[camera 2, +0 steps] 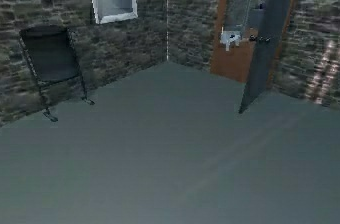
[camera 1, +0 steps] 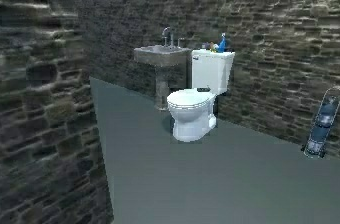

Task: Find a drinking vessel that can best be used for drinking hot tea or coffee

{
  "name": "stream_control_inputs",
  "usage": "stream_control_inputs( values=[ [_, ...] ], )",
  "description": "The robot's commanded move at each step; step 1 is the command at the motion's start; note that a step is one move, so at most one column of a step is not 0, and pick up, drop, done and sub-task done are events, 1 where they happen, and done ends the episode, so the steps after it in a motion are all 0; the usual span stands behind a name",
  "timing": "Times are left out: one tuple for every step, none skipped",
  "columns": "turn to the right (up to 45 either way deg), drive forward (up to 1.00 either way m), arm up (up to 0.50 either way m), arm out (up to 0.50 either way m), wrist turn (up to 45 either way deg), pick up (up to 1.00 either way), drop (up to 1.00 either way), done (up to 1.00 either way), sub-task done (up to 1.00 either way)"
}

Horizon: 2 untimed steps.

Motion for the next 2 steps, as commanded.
stream_control_inputs(
  values=[
    [0.0,1.00,0.00,0.00,0.0,0.00,0.00,0.00,0.00],
    [9.0,0.00,0.00,0.00,0.0,0.00,0.00,0.00,0.00]
  ],
)
